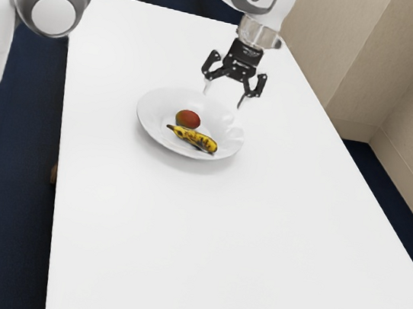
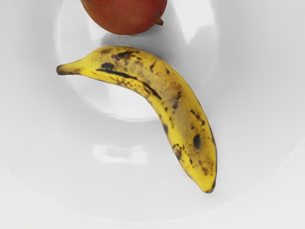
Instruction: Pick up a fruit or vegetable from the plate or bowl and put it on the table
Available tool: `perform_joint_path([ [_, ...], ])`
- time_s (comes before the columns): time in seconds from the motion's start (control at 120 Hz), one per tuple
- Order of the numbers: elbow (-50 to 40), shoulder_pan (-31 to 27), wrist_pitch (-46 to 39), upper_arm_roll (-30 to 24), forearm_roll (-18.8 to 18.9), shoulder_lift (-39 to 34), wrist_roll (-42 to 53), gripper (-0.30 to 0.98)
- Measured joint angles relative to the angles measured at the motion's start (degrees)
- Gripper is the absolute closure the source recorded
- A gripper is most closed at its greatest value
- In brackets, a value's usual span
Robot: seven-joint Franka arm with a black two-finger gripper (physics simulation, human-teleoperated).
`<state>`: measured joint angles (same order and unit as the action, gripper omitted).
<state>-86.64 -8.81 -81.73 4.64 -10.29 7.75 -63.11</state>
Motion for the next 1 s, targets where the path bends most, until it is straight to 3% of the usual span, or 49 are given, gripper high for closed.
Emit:
perform_joint_path([
  [0.175,-7.9,0.0,-3.1,1.0,-0.2,-3.4,7.3,0.0],
  [0.5,-9.9,0.9,-5.4,1.2,0.1,-7.9,17.4,0.01],
  [0.692,-11.2,2.3,-8.3,1.1,8.0,-7.8,31.4,0.02],
  [0.917,-17.6,3.7,-14.0,1.0,10.5,-9.4,48.6,0.0],
  [1.0,-23.1,4.3,-17.1,1.0,10.5,-13.3,54.9,0.0],
])
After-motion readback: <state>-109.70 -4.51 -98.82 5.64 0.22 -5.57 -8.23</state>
